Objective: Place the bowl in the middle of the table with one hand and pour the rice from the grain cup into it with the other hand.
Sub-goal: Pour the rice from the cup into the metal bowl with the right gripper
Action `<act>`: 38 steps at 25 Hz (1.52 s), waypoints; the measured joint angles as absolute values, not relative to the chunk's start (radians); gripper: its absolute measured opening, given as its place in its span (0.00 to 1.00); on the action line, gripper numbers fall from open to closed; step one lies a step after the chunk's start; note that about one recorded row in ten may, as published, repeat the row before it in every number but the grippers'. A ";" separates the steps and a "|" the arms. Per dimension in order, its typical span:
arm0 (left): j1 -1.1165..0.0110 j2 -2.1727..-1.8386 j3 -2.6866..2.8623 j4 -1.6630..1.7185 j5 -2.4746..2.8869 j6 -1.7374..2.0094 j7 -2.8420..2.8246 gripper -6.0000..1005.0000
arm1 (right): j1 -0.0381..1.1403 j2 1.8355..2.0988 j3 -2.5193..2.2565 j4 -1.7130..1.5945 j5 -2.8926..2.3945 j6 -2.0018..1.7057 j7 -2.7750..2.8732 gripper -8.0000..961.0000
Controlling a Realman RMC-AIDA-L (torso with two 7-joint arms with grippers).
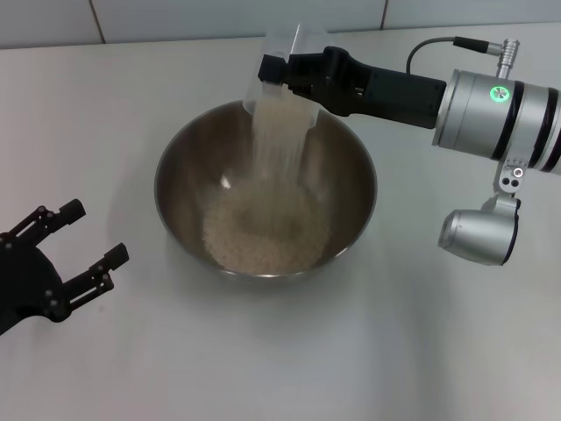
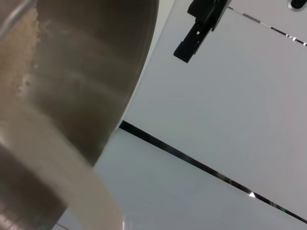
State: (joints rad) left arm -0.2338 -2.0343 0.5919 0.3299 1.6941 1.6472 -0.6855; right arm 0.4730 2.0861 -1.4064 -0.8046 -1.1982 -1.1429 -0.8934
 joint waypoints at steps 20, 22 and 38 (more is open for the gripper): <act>-0.235 -2.031 0.592 0.336 1.700 1.647 -0.698 0.81 | 0.482 2.085 -1.414 -0.805 -1.172 -1.145 -0.936 0.07; -0.233 -2.030 0.594 0.336 1.700 1.647 -0.698 0.81 | 0.482 2.085 -1.414 -0.804 -1.171 -1.146 -0.936 0.07; -0.230 -2.028 0.601 0.336 1.704 1.655 -0.698 0.81 | 0.479 2.087 -1.445 -0.766 -1.063 -1.153 -0.799 0.07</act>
